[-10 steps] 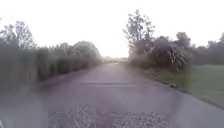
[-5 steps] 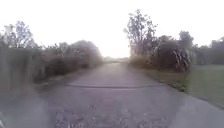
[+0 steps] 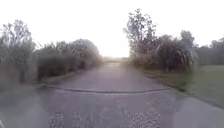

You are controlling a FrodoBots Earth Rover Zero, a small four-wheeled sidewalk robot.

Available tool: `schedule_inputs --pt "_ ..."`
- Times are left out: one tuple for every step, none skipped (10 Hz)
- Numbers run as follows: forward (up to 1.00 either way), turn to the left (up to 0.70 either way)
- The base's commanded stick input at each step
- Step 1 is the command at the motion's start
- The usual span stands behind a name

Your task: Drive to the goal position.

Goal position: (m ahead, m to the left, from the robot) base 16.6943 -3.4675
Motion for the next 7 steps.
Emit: schedule_inputs --pt "0.7 0.0" --pt "0.7 0.0" --pt "0.7 0.0" --pt "0.7 0.0" --pt "0.7 0.0" --pt "0.7 0.0" --pt "0.7 0.0"
